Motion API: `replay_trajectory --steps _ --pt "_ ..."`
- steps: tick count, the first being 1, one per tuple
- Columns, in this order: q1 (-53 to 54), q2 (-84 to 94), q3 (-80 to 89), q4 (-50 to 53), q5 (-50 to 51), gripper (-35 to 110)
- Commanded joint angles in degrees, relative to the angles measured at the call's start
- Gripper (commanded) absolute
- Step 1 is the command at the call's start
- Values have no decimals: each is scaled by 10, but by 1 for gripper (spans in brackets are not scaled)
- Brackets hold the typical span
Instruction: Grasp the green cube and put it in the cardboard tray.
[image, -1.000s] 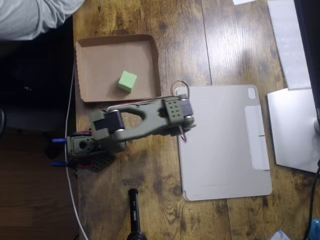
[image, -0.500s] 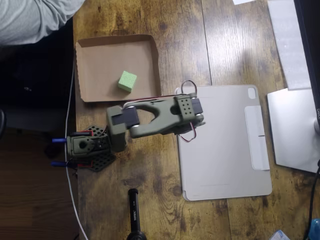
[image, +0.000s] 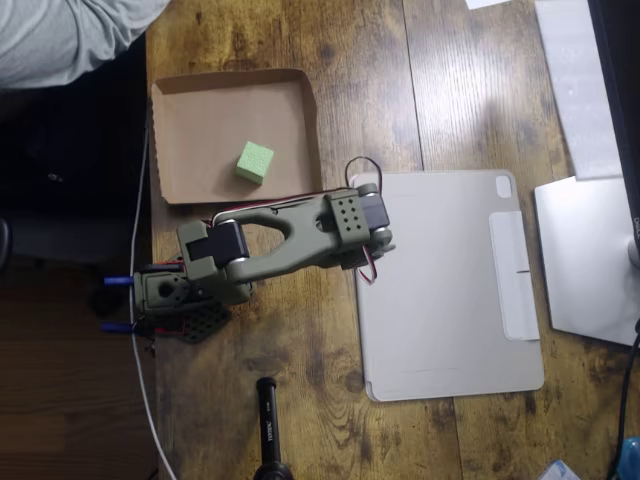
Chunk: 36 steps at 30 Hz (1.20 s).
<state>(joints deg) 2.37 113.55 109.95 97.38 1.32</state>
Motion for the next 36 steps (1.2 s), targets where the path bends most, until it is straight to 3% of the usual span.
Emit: replay_trajectory --steps 1,36 --pt "6 22 5 -4 5 0" --pt "2 4 1 -2 6 0"
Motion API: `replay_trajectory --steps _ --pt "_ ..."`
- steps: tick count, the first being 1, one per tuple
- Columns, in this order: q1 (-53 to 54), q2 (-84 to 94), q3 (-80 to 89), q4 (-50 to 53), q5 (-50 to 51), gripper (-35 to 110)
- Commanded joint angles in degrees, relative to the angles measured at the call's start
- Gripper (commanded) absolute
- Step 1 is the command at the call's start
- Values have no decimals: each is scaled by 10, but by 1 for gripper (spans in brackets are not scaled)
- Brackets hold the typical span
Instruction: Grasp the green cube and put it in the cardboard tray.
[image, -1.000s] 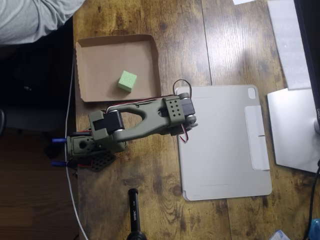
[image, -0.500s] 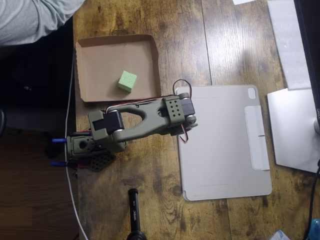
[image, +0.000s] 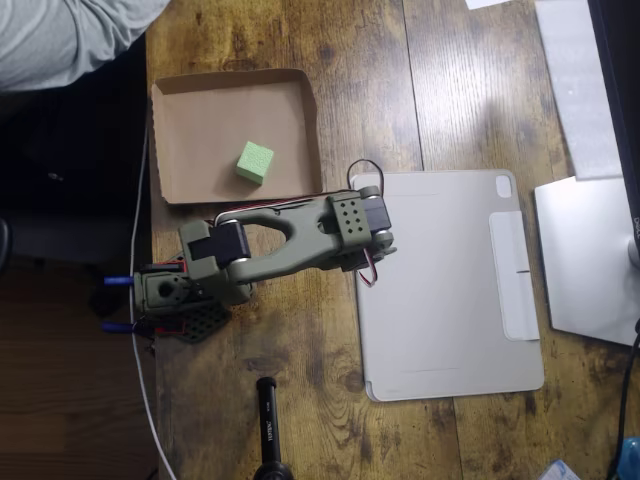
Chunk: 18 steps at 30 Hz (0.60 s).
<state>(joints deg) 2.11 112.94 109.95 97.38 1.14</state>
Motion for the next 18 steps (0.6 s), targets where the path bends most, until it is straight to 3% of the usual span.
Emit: replay_trajectory --steps 1,18 --pt "4 11 1 -2 8 0" --pt "2 4 -2 0 8 0"
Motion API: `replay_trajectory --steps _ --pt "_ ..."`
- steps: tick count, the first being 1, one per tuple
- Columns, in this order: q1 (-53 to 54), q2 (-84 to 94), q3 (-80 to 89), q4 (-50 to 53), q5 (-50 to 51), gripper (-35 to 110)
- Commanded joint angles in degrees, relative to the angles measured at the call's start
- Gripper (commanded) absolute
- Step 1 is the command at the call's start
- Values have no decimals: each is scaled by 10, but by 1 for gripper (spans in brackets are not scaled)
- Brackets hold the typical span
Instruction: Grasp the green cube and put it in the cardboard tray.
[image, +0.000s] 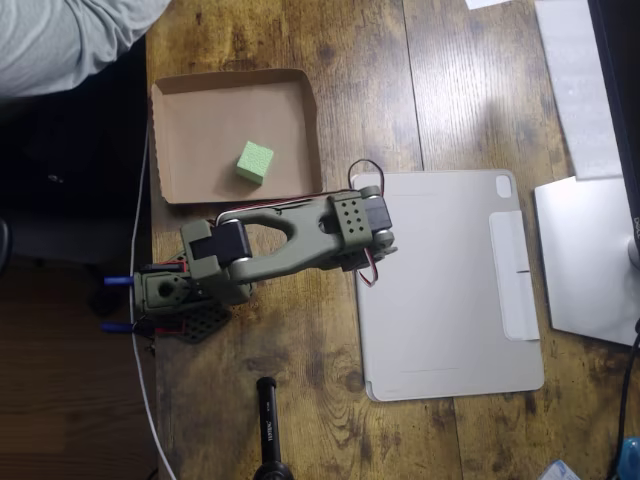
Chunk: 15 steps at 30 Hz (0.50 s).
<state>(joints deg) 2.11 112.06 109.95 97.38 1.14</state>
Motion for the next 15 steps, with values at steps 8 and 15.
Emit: replay_trajectory --steps 8,15 --pt "4 12 -1 -1 8 0" --pt "1 11 -2 -1 8 0"
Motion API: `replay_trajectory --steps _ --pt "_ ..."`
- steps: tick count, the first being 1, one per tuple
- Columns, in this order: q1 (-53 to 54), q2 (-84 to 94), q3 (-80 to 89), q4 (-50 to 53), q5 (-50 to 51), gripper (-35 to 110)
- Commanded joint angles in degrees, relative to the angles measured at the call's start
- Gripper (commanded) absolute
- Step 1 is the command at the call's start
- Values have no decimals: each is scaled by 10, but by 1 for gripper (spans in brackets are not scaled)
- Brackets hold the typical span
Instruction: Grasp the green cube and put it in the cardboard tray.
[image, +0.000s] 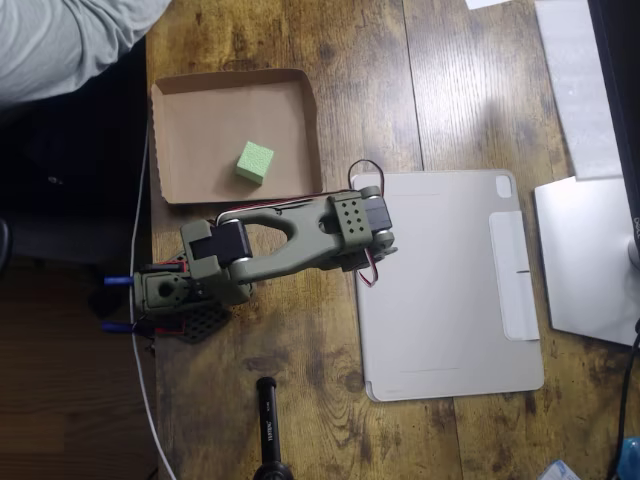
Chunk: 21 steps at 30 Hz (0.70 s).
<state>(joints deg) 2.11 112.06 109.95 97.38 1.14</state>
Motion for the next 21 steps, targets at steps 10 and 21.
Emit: replay_trajectory --steps 10,21 --pt "2 18 0 -1 11 0" --pt "4 22 2 -2 12 0"
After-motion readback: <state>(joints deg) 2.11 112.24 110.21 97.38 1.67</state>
